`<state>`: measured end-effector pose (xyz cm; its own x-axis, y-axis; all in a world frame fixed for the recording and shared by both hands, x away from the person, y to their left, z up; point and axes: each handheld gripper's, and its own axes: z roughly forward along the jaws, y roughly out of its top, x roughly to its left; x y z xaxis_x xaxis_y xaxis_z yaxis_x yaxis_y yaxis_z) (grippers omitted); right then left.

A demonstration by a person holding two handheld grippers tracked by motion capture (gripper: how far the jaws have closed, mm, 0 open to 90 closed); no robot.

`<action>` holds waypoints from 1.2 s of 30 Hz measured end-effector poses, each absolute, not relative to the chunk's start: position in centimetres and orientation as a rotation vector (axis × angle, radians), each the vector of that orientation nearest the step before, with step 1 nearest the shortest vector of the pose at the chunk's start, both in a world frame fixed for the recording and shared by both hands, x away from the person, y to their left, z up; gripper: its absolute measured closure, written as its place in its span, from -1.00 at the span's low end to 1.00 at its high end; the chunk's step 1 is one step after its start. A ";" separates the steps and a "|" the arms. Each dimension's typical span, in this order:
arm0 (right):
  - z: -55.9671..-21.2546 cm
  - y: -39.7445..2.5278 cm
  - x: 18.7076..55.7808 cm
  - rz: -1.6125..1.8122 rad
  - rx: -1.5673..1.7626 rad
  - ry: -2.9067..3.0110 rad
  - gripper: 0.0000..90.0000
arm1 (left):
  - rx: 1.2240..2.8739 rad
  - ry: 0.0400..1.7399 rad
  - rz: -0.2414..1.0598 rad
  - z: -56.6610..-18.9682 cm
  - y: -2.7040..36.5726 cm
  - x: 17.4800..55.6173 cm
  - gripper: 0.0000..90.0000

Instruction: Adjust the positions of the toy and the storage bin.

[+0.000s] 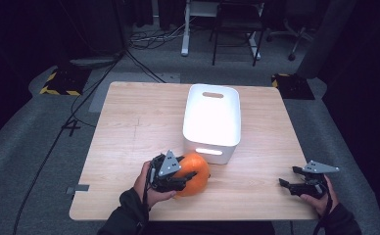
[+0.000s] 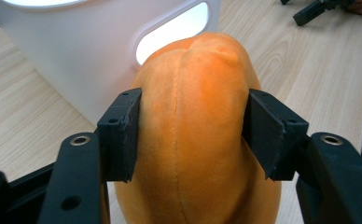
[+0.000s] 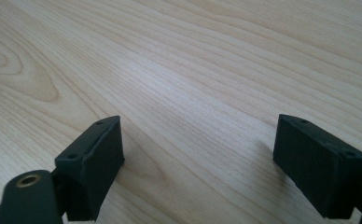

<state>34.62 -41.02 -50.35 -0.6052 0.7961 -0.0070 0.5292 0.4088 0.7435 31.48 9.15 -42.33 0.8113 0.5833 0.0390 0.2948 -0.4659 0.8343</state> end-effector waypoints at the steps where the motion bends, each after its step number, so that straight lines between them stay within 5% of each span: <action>1: -50.3 -41.0 34.6 1.024 1.141 2.310 -0.64 | 2.079 0.646 0.397 -42.4 9.0 31.4 -0.09; 8: -50.3 -41.0 34.6 1.025 1.142 2.310 -0.64 | 2.062 0.697 0.425 -42.7 8.9 31.5 -0.45; 15: -50.4 -41.0 34.6 1.025 1.141 2.308 -0.64 | 2.029 0.726 0.426 -43.3 8.9 31.7 -0.47; 26: -50.4 -41.0 34.6 1.025 1.141 2.306 -0.64 | 2.066 0.703 0.496 -43.5 8.6 31.5 0.18; 36: -50.3 -41.0 34.6 1.017 1.137 2.311 -0.65 | 2.078 0.717 0.512 -43.1 11.1 31.3 0.29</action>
<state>34.58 -41.03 -50.33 -0.6060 0.7953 -0.0122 0.5283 0.4139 0.7414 31.32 11.08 -43.12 0.7512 0.6532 0.0955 0.3020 -0.4688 0.8301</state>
